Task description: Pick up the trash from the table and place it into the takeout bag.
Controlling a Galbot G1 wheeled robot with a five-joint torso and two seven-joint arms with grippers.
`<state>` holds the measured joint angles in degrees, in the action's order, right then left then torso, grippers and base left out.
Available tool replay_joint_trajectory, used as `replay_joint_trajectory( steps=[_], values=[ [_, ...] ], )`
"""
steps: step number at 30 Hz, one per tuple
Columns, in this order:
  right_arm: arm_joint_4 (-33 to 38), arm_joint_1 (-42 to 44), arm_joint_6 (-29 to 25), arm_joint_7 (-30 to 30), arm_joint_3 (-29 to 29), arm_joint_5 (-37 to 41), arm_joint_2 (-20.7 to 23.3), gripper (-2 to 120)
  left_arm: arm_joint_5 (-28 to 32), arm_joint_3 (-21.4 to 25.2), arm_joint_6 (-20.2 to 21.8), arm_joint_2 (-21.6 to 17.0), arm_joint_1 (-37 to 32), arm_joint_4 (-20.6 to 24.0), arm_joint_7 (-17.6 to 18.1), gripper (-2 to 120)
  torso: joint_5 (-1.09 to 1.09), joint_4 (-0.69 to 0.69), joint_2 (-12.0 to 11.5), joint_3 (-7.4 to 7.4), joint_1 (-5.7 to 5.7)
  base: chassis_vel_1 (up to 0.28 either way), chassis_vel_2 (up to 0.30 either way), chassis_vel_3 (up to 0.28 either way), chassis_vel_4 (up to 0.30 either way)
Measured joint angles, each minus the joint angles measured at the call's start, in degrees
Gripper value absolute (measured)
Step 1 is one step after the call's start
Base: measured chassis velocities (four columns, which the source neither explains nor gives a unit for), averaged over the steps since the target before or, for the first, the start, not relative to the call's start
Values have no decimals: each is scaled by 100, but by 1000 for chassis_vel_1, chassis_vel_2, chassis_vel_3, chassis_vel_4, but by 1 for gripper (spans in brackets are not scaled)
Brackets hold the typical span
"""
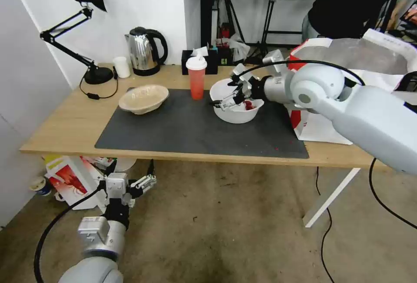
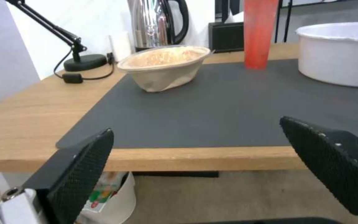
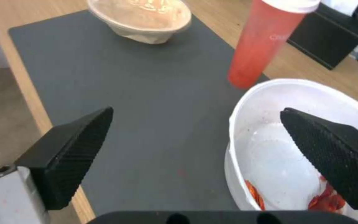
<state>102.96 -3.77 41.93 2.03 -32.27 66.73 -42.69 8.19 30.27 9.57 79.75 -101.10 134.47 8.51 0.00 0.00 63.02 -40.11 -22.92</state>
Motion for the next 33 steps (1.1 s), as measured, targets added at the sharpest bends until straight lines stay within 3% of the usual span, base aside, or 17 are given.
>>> replay_joint_trajectory(
  steps=[13, 33],
  values=[
    [-273, -187, -29, -955, -419, 424, -240, 100, 33, -13, 12, -11, -23, 56, 125, 100, -1, 1, 0, 0, 0, 0, 0, 0, 0],
    [-1398, -158, -42, -1053, -581, 228, -955, 100, 153, -48, 13, -28, 55, 2, 139, 100, 0, 1, 0, 0, 0, 0, 0, 0, 0]
  ],
)
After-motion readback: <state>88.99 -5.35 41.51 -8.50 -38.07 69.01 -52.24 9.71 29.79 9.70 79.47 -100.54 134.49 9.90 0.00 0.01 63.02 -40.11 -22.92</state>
